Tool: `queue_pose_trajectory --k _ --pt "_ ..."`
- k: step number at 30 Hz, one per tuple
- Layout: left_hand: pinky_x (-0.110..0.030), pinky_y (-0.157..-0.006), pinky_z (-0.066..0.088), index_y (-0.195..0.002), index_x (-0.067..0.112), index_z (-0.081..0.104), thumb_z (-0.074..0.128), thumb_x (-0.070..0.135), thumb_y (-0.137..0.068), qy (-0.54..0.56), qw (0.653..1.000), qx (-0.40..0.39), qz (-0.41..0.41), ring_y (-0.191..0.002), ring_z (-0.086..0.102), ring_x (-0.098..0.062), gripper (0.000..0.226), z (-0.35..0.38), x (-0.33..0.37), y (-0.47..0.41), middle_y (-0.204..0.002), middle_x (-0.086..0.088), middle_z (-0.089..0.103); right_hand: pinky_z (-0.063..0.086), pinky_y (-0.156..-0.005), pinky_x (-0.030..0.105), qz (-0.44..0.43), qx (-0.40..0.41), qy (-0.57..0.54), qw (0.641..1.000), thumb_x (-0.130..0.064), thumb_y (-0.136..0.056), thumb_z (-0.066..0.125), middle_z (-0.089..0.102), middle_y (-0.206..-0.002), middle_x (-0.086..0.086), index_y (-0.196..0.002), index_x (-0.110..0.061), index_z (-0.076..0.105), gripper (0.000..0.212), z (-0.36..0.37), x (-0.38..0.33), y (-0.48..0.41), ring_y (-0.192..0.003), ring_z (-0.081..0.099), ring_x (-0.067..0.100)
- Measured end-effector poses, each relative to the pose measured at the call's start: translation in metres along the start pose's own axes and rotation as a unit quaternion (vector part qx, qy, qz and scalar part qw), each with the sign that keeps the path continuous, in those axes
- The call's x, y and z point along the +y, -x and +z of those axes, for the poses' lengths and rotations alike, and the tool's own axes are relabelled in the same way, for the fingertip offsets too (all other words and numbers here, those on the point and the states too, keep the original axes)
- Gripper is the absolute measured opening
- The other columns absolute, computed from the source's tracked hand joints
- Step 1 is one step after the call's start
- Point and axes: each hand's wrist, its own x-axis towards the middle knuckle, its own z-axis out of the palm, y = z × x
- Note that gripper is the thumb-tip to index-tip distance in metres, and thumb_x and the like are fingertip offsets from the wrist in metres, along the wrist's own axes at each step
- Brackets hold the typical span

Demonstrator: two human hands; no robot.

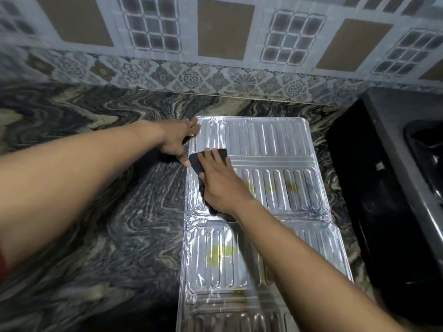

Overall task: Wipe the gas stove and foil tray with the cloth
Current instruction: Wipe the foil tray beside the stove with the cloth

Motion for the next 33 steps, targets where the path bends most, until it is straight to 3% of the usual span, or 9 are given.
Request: queue_pose_trajectory --k 8,11,17,20,23,25,27,29,33 --pt "-0.036 -0.123 0.014 -0.158 0.018 0.002 0.082 0.058 -0.065 -0.001 1.0 0.0 -0.001 -0.154 0.006 -0.023 0.129 -0.001 0.0 0.0 -0.166 -0.001 -0.011 -0.004 -0.124 0.042 -0.066 -0.065 0.015 0.996 -0.003 -0.091 0.05 0.007 -0.166 0.004 -0.157 -0.014 0.016 0.075 -0.001 0.008 0.044 -0.152 -0.003 0.019" --pt "-0.037 -0.123 0.014 -0.158 0.017 0.001 0.082 0.056 -0.067 -0.004 1.0 -0.002 -0.005 -0.154 0.005 -0.024 0.128 -0.001 0.002 0.001 -0.166 -0.002 -0.012 -0.007 -0.123 0.036 -0.019 -0.046 -0.013 0.999 0.0 -0.093 0.045 0.003 -0.165 0.004 -0.157 -0.013 0.012 0.074 -0.014 0.03 0.058 -0.152 -0.006 0.018" --pt "-0.038 -0.123 0.017 -0.158 0.015 0.0 0.084 0.048 -0.069 -0.005 1.0 0.002 -0.019 -0.153 0.009 -0.026 0.126 -0.002 0.012 0.01 -0.166 -0.002 -0.011 -0.001 -0.123 0.046 0.111 0.014 -0.015 0.994 -0.001 -0.096 0.038 0.002 -0.165 0.009 -0.158 -0.014 0.009 0.069 -0.031 0.08 0.081 -0.152 -0.005 0.024" --pt "-0.039 -0.122 0.019 -0.158 0.014 0.004 0.078 0.035 -0.081 -0.04 0.999 0.033 0.001 -0.153 0.01 -0.027 0.109 -0.004 0.033 0.023 -0.167 -0.003 -0.007 -0.004 -0.123 0.042 0.131 0.033 -0.001 0.991 -0.006 -0.095 0.045 0.006 -0.165 0.015 -0.156 -0.01 0.01 0.071 -0.034 0.076 0.08 -0.152 -0.001 0.028" --pt "-0.043 -0.122 0.022 -0.158 0.015 0.015 0.062 0.027 -0.09 0.006 0.997 0.072 0.041 -0.152 0.014 -0.027 0.084 0.006 0.054 0.04 -0.167 -0.003 -0.003 0.0 -0.123 0.047 0.143 0.052 0.036 0.988 -0.013 -0.095 0.047 0.007 -0.163 0.021 -0.156 -0.009 0.012 0.07 -0.028 0.065 0.077 -0.151 0.002 0.034" --pt "-0.043 -0.123 0.019 -0.158 0.018 0.012 0.066 0.054 -0.084 0.063 0.996 0.057 0.035 -0.153 0.01 -0.023 0.099 0.014 0.066 0.056 -0.167 0.002 -0.007 0.002 -0.123 0.05 0.147 0.062 0.038 0.986 -0.023 -0.102 0.037 0.008 -0.163 0.023 -0.156 -0.009 0.014 0.06 -0.025 0.063 0.077 -0.151 0.003 0.036" --pt "-0.044 -0.124 0.013 -0.158 0.021 0.001 0.07 0.079 -0.061 0.08 0.997 0.0 0.018 -0.152 0.003 -0.019 0.133 0.021 0.075 0.072 -0.165 0.006 -0.016 0.002 -0.123 0.05 0.148 0.066 0.038 0.986 -0.024 -0.104 0.033 0.008 -0.163 0.022 -0.156 -0.009 0.014 0.057 -0.024 0.064 0.078 -0.152 0.002 0.034" --pt "-0.045 -0.124 0.01 -0.157 0.021 -0.01 0.071 0.085 -0.047 0.059 0.998 -0.037 0.006 -0.153 -0.005 -0.018 0.151 0.031 0.077 0.083 -0.163 0.005 -0.024 0.001 -0.123 0.048 0.14 0.068 0.037 0.987 -0.02 -0.104 0.033 0.007 -0.163 0.021 -0.156 -0.008 0.013 0.056 -0.023 0.067 0.078 -0.152 0.001 0.033" --pt "-0.046 -0.124 0.001 -0.154 0.016 -0.02 0.071 0.082 -0.051 0.024 0.999 -0.033 -0.01 -0.152 -0.012 -0.018 0.153 0.05 0.07 0.08 -0.161 0.001 -0.029 0.0 -0.123 0.046 0.128 0.061 0.028 0.99 -0.018 -0.104 0.032 0.006 -0.164 0.019 -0.156 -0.007 0.012 0.056 -0.025 0.074 0.082 -0.152 0.0 0.032"
